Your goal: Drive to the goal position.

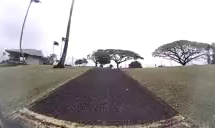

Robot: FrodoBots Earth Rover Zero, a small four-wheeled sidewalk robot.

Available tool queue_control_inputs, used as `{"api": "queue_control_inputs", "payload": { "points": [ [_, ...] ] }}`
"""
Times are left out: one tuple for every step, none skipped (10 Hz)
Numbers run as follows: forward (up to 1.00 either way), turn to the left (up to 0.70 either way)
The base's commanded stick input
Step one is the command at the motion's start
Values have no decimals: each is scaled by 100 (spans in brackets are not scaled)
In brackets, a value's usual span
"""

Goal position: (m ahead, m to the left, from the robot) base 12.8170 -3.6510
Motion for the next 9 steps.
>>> {"api": "queue_control_inputs", "payload": {
  "points": [
    [70, 0],
    [70, 0],
    [70, 0],
    [70, 0],
    [70, 0],
    [70, 0],
    [70, 0],
    [70, 0],
    [70, 0]
  ]
}}
